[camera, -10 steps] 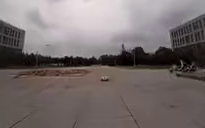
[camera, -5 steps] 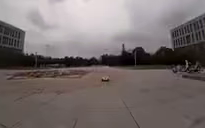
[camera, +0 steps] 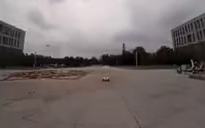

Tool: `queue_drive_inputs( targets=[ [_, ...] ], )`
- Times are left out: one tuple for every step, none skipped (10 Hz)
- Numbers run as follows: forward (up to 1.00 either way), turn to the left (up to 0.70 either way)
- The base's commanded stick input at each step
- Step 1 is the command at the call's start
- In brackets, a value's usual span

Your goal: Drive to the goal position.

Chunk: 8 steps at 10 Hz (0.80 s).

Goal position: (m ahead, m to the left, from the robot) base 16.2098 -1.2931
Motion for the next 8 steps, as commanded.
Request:
queue_drive_inputs(
  targets=[
    [1.00,0.00],
    [1.00,0.00],
    [1.00,-0.24],
    [1.00,-0.27],
    [1.00,-0.05],
    [1.00,0.00],
    [1.00,0.00],
    [1.00,0.00]
  ],
)
